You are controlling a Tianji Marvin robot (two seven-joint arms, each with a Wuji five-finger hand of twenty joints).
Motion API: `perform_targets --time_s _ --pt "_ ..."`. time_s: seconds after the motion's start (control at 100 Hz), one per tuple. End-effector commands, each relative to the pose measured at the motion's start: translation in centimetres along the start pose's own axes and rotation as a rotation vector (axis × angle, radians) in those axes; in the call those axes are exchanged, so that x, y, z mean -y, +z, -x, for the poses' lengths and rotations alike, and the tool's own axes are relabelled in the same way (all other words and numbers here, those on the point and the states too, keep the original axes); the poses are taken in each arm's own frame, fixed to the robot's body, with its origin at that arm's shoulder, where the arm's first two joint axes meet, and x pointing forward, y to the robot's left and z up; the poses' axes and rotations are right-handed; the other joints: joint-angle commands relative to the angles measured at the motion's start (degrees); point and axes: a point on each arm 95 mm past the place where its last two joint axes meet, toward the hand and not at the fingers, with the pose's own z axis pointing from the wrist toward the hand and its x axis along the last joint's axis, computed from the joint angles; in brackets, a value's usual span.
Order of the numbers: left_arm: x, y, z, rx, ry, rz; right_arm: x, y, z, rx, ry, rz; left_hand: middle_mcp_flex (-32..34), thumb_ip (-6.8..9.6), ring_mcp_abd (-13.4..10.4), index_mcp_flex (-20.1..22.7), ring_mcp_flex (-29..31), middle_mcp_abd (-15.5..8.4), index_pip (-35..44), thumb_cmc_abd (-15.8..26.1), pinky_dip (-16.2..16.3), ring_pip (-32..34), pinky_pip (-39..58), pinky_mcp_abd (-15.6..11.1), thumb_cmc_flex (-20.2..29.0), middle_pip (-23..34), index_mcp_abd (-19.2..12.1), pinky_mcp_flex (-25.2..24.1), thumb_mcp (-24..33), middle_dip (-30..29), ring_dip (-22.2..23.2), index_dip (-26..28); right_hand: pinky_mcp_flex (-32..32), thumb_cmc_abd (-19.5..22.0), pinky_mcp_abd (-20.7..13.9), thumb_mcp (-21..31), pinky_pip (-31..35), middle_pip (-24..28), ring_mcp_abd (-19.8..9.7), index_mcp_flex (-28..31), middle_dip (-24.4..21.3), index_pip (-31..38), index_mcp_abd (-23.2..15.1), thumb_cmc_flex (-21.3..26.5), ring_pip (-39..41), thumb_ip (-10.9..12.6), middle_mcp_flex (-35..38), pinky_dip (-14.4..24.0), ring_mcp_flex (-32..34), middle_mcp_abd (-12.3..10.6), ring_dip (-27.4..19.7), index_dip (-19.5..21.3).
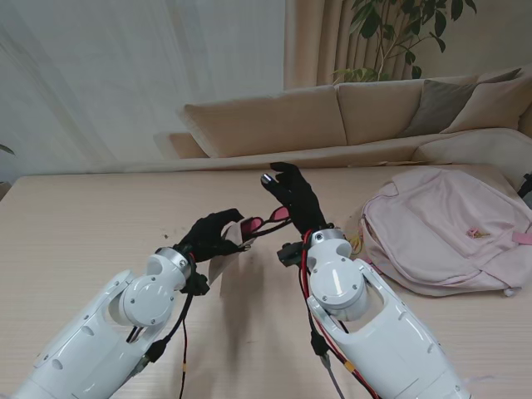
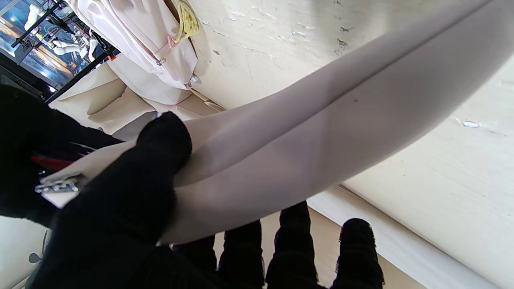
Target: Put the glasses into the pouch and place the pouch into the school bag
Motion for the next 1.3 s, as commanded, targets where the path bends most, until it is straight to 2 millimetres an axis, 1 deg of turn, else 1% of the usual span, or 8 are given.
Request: perform_targets --time_s 0.0,0.41,0.5,0.54,0.98,1.24,1.26,1.29 --pt "-0.2 0.0 -0.8 -0.026 -0.001 0.012 0.8 0.1 -0.8 -0.016 -0.011 -0.036 0.8 -1.48 0.0 1.6 0.7 -0.6 3.3 1.8 -0.6 -0.1 -1.8 1.4 0.0 0.0 -3.2 -0.4 -0.5 0.2 0.3 0.2 -0.6 -0.4 -2.6 -3.0 -2.1 -0.5 -1.9 -1.2 -1.0 0.6 -1.4 -0.6 -0.1 0.5 -2.0 1.0 -2.5 -0.9 0.0 -0.4" --pt "0.1 0.1 -1.3 -0.043 0.009 0.024 2.2 0.3 -1.5 -0.098 -0.125 -0.167 0.5 -1.43 0.0 1.3 0.5 -0.5 3.0 1.7 -0.6 -0.3 -2.1 1.4 -1.0 -0.1 -2.8 -0.5 -0.2 0.1 0.2 0.5 0.7 -0.6 -5.3 -3.0 -5.2 -0.5 -4.3 -1.1 -0.8 2.7 -1.5 0.1 -0.5 0.5 -1.8 1.0 -2.8 -2.8 -0.2 0.7" --pt "0.2 0.2 -1.6 -0.05 0.01 0.021 2.5 0.3 -1.5 -0.109 -0.145 -0.196 0.4 -1.37 0.0 1.3 0.5 -0.5 3.0 1.6 -0.6 -0.3 -2.1 1.5 -0.9 -0.1 -2.8 -0.5 0.0 0.1 0.2 0.6 1.2 -0.7 -6.2 -2.9 -5.2 0.2 -4.7 -1.2 -0.5 3.4 -1.5 0.4 -0.7 0.6 -2.0 -0.5 -2.8 -3.0 -0.3 1.1" --pt "0.3 0.2 -1.7 -0.053 0.01 0.022 2.5 0.4 -1.6 -0.114 -0.157 -0.205 0.4 -1.35 0.0 1.2 0.5 -0.5 2.9 1.5 -0.7 -0.3 -2.2 1.4 -0.9 -0.1 -2.8 -0.6 0.1 0.1 0.2 0.6 1.6 -0.7 -6.4 -2.9 -5.3 0.1 -4.7 -1.0 -0.6 3.5 -1.4 0.6 -0.7 0.5 -1.8 -2.4 -2.7 -3.1 -0.4 1.2" --pt "0.5 0.7 -2.5 -0.083 0.041 0.039 3.6 1.2 -2.9 -0.178 -0.233 -0.293 0.1 -1.29 -0.2 0.8 0.4 -0.6 3.0 1.6 -0.6 -0.4 -2.2 1.4 -1.1 -0.1 -2.9 -0.4 0.6 0.2 0.2 1.1 2.0 -0.3 -7.4 -2.8 -0.8 2.3 -5.0 -0.1 0.3 3.2 -1.8 0.9 -0.4 0.5 -1.4 -6.6 -1.6 -3.6 -0.2 1.3" --pt "0.6 0.7 -2.8 -0.091 0.025 0.019 4.8 1.1 -2.2 -0.195 -0.302 -0.358 0.2 -1.35 -0.1 0.6 0.6 -0.5 3.8 1.7 -0.5 -0.2 -2.0 1.3 -0.6 0.2 -3.1 -0.3 0.8 0.3 0.3 1.6 1.7 0.0 -7.9 -2.9 -1.0 2.0 -5.7 0.0 0.1 3.0 -2.4 0.7 -0.8 0.5 -1.3 -9.7 -1.8 -4.2 -0.3 1.3" --pt "0.6 0.7 -2.8 -0.091 0.024 0.017 4.9 1.1 -2.1 -0.196 -0.31 -0.364 0.4 -1.36 -0.1 0.5 0.6 -0.5 3.8 1.8 -0.5 -0.2 -2.0 1.3 -0.6 0.3 -3.0 -0.3 0.8 0.4 0.3 1.6 1.9 0.1 -7.9 -2.8 -1.1 1.9 -5.9 -0.2 0.1 2.9 -2.6 0.5 -1.1 0.6 -1.6 -11.5 -1.9 -4.4 -0.5 1.3" --pt "0.6 0.7 -2.9 -0.092 0.023 0.016 5.0 1.1 -1.9 -0.198 -0.319 -0.371 0.3 -1.38 -0.1 0.5 0.6 -0.5 3.9 1.8 -0.5 -0.2 -2.0 1.3 -0.5 0.3 -3.0 -0.3 0.7 0.4 0.3 1.6 1.8 0.3 -8.1 -2.9 -1.3 1.7 -6.3 -0.9 0.0 2.8 -3.0 0.4 -1.3 0.6 -1.9 -12.3 -2.5 -4.7 -0.5 1.3"
